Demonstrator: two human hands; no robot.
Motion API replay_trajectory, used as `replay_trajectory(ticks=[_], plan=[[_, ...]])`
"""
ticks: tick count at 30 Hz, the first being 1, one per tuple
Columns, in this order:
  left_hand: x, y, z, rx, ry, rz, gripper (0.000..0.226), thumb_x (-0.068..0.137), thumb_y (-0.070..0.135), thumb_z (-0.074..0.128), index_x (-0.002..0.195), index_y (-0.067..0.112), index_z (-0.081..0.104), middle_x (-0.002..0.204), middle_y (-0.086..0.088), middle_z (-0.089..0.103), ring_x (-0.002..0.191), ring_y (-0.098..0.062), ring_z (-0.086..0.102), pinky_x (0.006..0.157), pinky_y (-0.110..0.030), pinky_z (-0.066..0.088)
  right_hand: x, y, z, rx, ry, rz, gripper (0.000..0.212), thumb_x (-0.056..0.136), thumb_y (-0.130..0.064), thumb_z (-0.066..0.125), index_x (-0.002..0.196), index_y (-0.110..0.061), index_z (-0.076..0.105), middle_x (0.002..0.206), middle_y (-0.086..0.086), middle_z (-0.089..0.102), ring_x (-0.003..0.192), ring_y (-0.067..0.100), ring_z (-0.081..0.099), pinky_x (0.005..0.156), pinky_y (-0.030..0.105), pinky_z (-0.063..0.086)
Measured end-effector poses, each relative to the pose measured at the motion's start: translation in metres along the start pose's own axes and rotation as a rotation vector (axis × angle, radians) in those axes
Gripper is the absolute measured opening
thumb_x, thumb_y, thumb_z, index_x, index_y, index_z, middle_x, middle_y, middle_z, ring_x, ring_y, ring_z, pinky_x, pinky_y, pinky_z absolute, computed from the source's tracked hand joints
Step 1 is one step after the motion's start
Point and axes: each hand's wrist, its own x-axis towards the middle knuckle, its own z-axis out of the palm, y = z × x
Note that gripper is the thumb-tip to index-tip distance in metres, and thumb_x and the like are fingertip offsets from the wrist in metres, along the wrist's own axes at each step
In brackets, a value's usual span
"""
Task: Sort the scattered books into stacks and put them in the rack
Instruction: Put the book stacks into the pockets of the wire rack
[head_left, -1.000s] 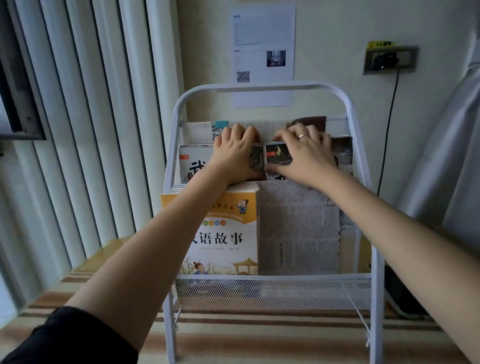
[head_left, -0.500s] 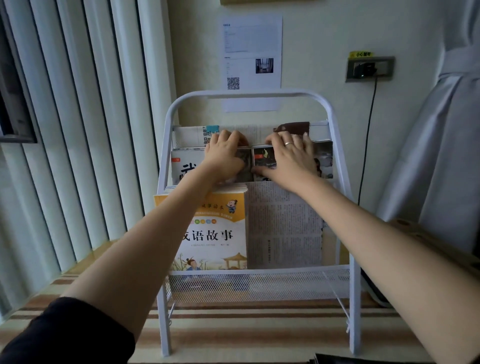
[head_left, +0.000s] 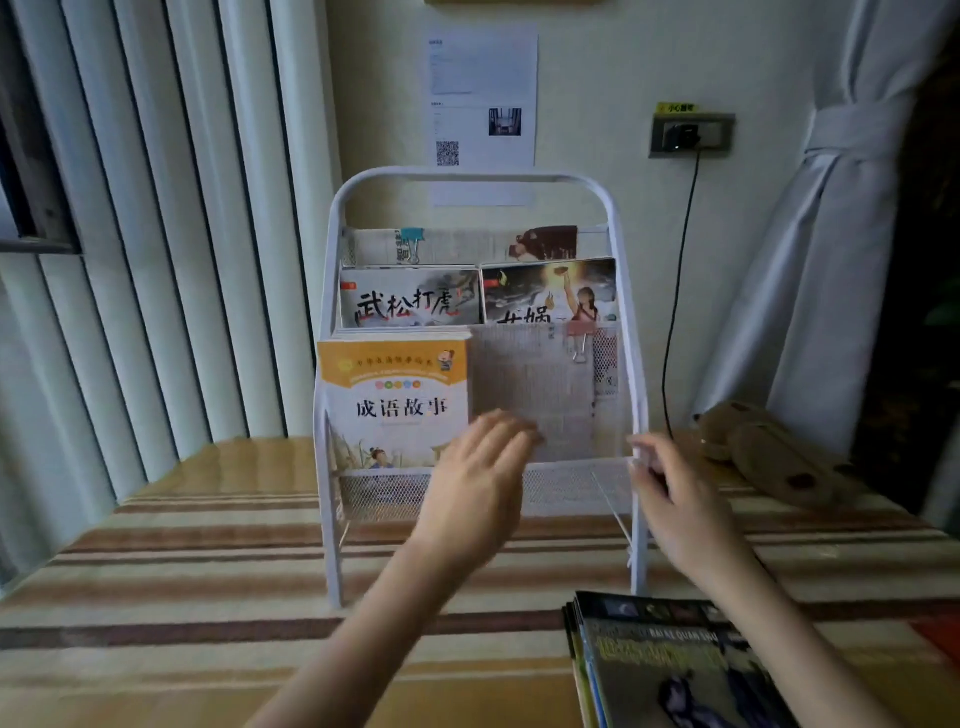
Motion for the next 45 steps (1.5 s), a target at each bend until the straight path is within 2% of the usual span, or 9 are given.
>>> replay_trajectory(ticks=[5, 8, 17, 22, 28, 32, 37, 41, 45], plan=[[-0.095, 0.073, 0.049, -0.328, -0.609, -0.705, 0.047, 0.099, 0.037, 0.037, 0.140, 0.016, 0.036, 0.140, -0.003, 0.045, 0.133, -0.021, 0.037, 0.108, -0.034, 0.035, -0.065, 0.063, -0.025, -0.232, -0.329, 0.554, 0.055, 0.093, -0.047, 0.047, 0.139, -0.020, 0.033, 0.131, 0.007, 0.053, 0.111, 0.029, 0.056, 0.085, 0.041, 0.052], [-0.109, 0.094, 0.066, -0.599, -0.711, -0.929, 0.048, 0.096, 0.050, 0.036, 0.134, 0.021, 0.039, 0.136, -0.005, 0.049, 0.129, -0.024, 0.043, 0.106, -0.040, 0.036, -0.090, 0.074, -0.030, -0.194, -0.516, 0.655, 0.061, 0.093, -0.047, 0.048, 0.143, -0.019, 0.026, 0.136, 0.006, 0.047, 0.115, 0.026, 0.054, 0.084, 0.035, 0.049], [-0.095, 0.127, 0.067, -0.800, -0.616, -1.169, 0.071, 0.068, 0.047, 0.047, 0.131, 0.017, 0.034, 0.138, -0.004, 0.035, 0.135, -0.017, 0.012, 0.116, -0.050, 0.004, -0.116, 0.072, -0.032, 0.247, -0.239, 0.761, 0.055, 0.081, -0.026, 0.073, 0.127, -0.023, 0.042, 0.135, 0.002, 0.047, 0.117, 0.019, 0.046, 0.087, 0.029, 0.036], [-0.098, 0.129, 0.064, -1.202, -0.346, -1.385, 0.039, 0.082, 0.017, 0.066, 0.114, 0.031, 0.049, 0.110, -0.010, 0.061, 0.108, -0.032, 0.059, 0.089, -0.045, 0.052, -0.116, 0.072, -0.030, 0.386, -0.163, 0.841, 0.055, 0.077, -0.023, 0.078, 0.123, -0.025, 0.047, 0.131, 0.003, 0.051, 0.123, 0.021, 0.046, 0.091, 0.032, 0.038], [-0.099, 0.116, 0.060, -1.350, -0.180, -1.636, 0.073, 0.080, 0.013, 0.072, 0.138, 0.019, 0.029, 0.129, -0.012, 0.052, 0.105, -0.035, 0.061, 0.088, -0.047, 0.054, -0.120, 0.070, -0.023, 0.531, -0.104, 0.845, 0.053, 0.076, -0.022, 0.079, 0.120, -0.023, 0.050, 0.123, 0.003, 0.058, 0.104, 0.018, 0.055, 0.084, 0.031, 0.039], [-0.089, 0.111, 0.045, -1.293, -0.290, -1.600, 0.054, 0.079, 0.009, 0.073, 0.124, 0.003, 0.045, 0.104, -0.019, 0.067, 0.084, -0.031, 0.069, 0.064, -0.035, 0.060, -0.122, 0.060, -0.016, 0.630, -0.009, 0.795, 0.042, 0.079, -0.013, 0.075, 0.113, -0.018, 0.052, 0.126, 0.005, 0.058, 0.104, 0.016, 0.056, 0.089, 0.029, 0.041], [-0.048, 0.093, -0.015, -1.341, -0.059, -1.176, 0.039, 0.079, -0.001, 0.069, 0.110, 0.015, 0.054, 0.091, -0.007, 0.072, 0.075, -0.023, 0.071, 0.061, -0.033, 0.057, -0.103, 0.015, -0.021, 0.913, 0.242, 0.477, 0.046, 0.080, -0.011, 0.067, 0.120, -0.014, 0.044, 0.125, -0.001, 0.058, 0.109, 0.007, 0.056, 0.094, 0.023, 0.047], [-0.027, 0.071, -0.051, -1.321, -0.126, -0.803, 0.049, 0.070, -0.001, 0.073, 0.108, 0.022, 0.053, 0.093, 0.002, 0.070, 0.086, -0.018, 0.068, 0.073, -0.034, 0.058, -0.069, -0.022, -0.024, 0.928, 0.154, 0.281, 0.071, 0.068, -0.046, 0.078, 0.126, -0.029, 0.040, 0.125, -0.008, 0.055, 0.116, 0.005, 0.054, 0.095, 0.029, 0.044], [-0.047, 0.042, -0.051, -1.196, -0.092, -0.927, 0.052, 0.065, 0.006, 0.080, 0.106, 0.023, 0.054, 0.092, 0.004, 0.072, 0.091, -0.021, 0.068, 0.069, -0.029, 0.057, -0.056, -0.030, -0.007, 0.809, -0.006, 0.201, 0.060, 0.067, -0.057, 0.067, 0.119, -0.034, 0.045, 0.116, -0.017, 0.058, 0.108, -0.008, 0.054, 0.095, 0.022, 0.039]])
